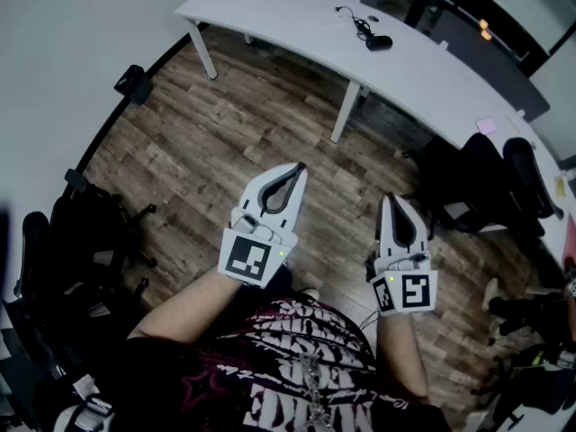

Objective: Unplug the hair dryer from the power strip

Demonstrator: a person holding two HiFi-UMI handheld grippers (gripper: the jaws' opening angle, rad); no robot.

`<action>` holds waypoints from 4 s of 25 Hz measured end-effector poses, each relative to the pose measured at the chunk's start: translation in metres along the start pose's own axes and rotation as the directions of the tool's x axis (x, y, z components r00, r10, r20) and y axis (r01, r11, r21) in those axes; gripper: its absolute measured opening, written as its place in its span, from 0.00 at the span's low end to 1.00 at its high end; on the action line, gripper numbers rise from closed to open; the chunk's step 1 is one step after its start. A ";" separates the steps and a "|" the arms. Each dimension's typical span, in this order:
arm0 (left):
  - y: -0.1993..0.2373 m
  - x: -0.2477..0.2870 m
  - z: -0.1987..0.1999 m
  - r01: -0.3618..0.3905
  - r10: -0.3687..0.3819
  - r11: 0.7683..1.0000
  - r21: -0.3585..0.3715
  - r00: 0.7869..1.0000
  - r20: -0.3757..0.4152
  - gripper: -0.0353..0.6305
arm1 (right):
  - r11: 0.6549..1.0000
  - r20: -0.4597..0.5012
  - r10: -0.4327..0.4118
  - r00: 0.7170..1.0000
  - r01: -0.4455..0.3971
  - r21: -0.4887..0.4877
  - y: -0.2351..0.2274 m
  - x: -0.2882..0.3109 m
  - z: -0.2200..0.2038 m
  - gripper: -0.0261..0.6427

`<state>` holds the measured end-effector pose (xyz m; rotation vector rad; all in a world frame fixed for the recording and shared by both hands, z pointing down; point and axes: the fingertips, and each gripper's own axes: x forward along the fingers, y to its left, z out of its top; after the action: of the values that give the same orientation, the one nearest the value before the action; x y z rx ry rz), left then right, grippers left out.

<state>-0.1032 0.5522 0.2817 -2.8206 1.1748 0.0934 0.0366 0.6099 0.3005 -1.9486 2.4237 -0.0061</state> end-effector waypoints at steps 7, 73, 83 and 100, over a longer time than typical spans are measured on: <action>0.009 0.018 -0.004 0.005 -0.005 1.000 -0.011 1.000 -0.002 0.09 | 0.999 -0.029 0.015 0.999 -0.014 0.029 -0.004 0.016 -0.007 0.09; 0.174 0.100 -0.065 0.003 -0.009 0.998 -0.065 0.996 -0.094 0.09 | 0.986 -0.141 -0.161 0.977 0.166 0.027 -0.050 0.125 -0.041 0.09; 0.167 0.111 -0.057 0.013 -0.019 0.996 -0.088 0.998 -0.067 0.09 | 0.986 -0.120 -0.164 0.979 0.167 0.015 -0.062 0.137 -0.034 0.09; 0.168 0.111 -0.064 0.007 -0.016 0.995 -0.104 0.997 -0.078 0.09 | 0.992 -0.115 -0.123 0.986 0.124 0.000 -0.054 0.154 -0.029 0.09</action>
<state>-0.1427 0.3497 0.3266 -2.9459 1.2030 0.0441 0.0552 0.4479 0.3276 -2.1494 2.3611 -0.1333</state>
